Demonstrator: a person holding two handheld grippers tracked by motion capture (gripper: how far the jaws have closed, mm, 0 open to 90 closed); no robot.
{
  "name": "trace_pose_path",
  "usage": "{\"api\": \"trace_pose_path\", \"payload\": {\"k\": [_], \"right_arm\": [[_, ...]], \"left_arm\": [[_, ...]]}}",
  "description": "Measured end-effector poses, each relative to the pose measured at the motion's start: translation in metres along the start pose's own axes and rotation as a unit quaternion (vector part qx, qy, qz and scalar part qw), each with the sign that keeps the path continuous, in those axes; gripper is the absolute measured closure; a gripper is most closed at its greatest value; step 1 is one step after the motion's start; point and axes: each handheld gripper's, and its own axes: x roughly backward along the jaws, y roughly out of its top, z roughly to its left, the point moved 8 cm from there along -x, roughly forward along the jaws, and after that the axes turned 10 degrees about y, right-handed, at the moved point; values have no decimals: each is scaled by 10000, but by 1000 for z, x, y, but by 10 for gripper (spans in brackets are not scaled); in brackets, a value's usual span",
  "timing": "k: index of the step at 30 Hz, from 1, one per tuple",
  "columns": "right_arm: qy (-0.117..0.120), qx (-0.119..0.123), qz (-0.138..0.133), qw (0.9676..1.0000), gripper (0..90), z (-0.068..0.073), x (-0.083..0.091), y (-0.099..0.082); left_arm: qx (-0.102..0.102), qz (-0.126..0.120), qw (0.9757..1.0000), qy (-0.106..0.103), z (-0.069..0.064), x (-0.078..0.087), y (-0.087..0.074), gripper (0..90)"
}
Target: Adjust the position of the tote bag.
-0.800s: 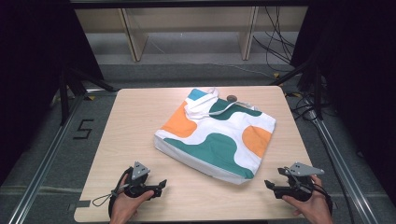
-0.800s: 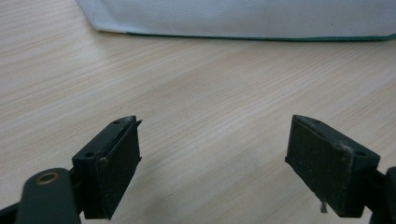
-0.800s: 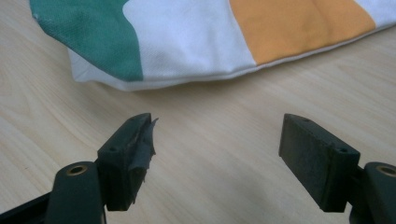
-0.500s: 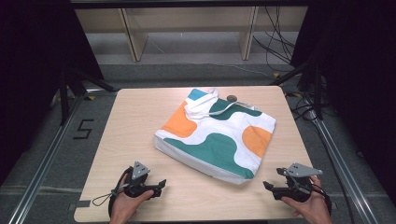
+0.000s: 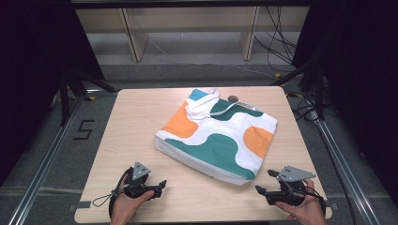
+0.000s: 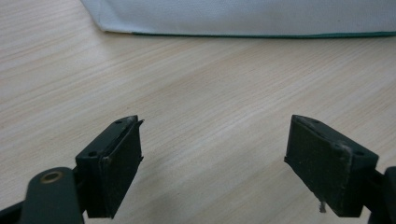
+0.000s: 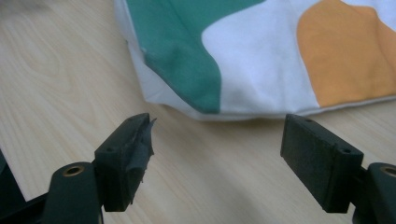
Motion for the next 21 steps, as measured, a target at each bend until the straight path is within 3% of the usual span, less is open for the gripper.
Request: {"api": "trace_pose_path", "payload": {"k": [2, 4, 7, 8, 13, 14, 15, 17, 21], "right_arm": [[0, 86, -8, 10000, 261, 1, -1, 2], [107, 231, -26, 9997, 286, 6, -3, 7], [109, 438, -81, 9989, 298, 10, -7, 16], [139, 504, -99, 9986, 303, 11, -9, 19], [170, 821, -14, 9965, 338, 16, -17, 27], [170, 821, -14, 9965, 338, 16, -17, 27], [326, 639, -124, 9973, 338, 23, -23, 32], [305, 616, -88, 9976, 344, 23, -25, 32], [337, 757, 7, 9966, 398, 23, -33, 36]], "left_arm": [[-23, 7, 10000, -6, 0, 0, 0, 173], [-206, 156, 9997, -30, 2, 1, -2, 174], [-170, 130, 9998, -53, 0, 1, -2, 184], [-49, 76, 9999, -46, -2, 0, -1, 186], [-158, 112, 9998, -56, -2, 0, -1, 221], [-158, 112, 9998, -56, -2, 0, -1, 222], [-164, 112, 9998, -56, -2, 0, -1, 231], [-188, 134, 9997, -72, -2, 1, -1, 250], [-193, 120, 9997, -79, -2, 2, -1, 251]]}}
